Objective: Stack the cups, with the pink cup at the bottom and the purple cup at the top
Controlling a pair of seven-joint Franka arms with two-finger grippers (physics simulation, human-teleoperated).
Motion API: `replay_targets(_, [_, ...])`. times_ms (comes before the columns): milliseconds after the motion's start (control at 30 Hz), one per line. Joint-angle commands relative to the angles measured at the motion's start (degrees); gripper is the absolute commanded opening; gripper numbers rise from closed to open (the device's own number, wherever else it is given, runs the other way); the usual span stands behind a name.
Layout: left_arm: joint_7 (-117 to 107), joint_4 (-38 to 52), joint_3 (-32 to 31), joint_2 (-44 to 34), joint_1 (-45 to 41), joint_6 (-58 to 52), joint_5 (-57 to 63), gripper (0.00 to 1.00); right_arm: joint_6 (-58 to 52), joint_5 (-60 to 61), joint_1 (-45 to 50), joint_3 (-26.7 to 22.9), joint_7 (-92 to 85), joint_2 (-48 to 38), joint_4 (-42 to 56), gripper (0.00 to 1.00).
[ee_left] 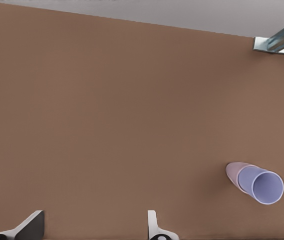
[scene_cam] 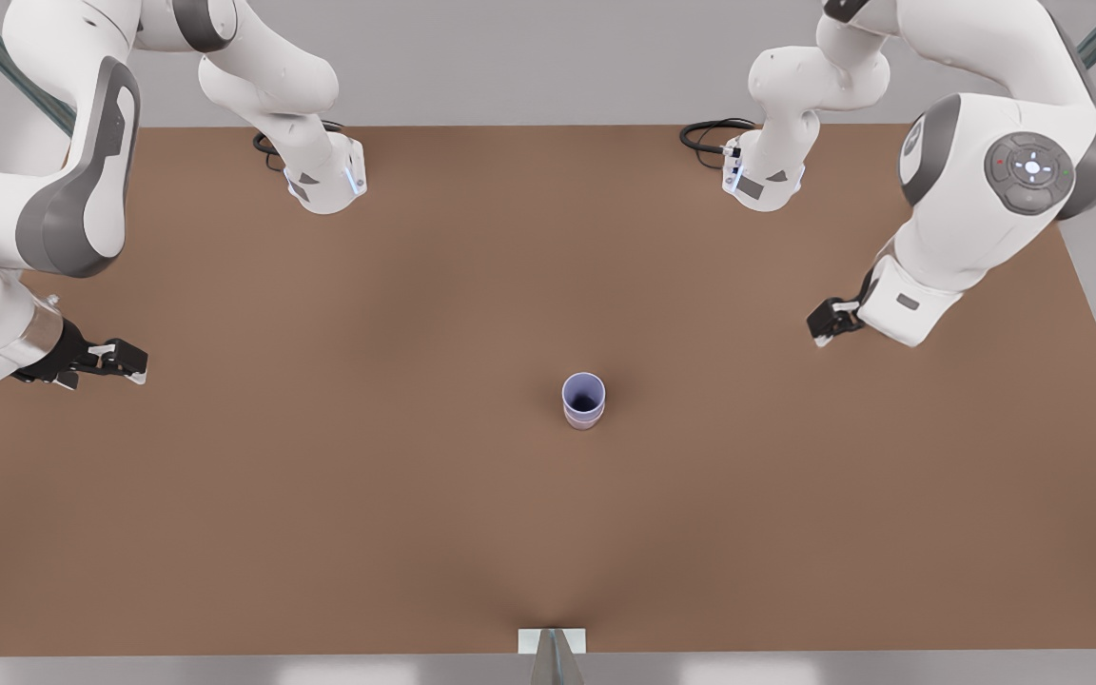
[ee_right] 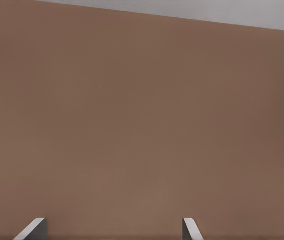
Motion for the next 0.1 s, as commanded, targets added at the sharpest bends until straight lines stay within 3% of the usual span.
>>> replay_targets(0, [23.8, 0.0, -0.2, -0.2, 0.1, -0.4, 0.4, 1.00, 0.0, 0.0, 0.0, 0.0, 0.0, -0.1, 0.0, 1.00])
replay_targets(67, [23.8, -0.1, -0.2, -0.2, 0.0, -0.1, 0.8, 1.00, 0.0, 0.0, 0.0, 0.0, 0.0, -0.1, 0.0, 1.00])
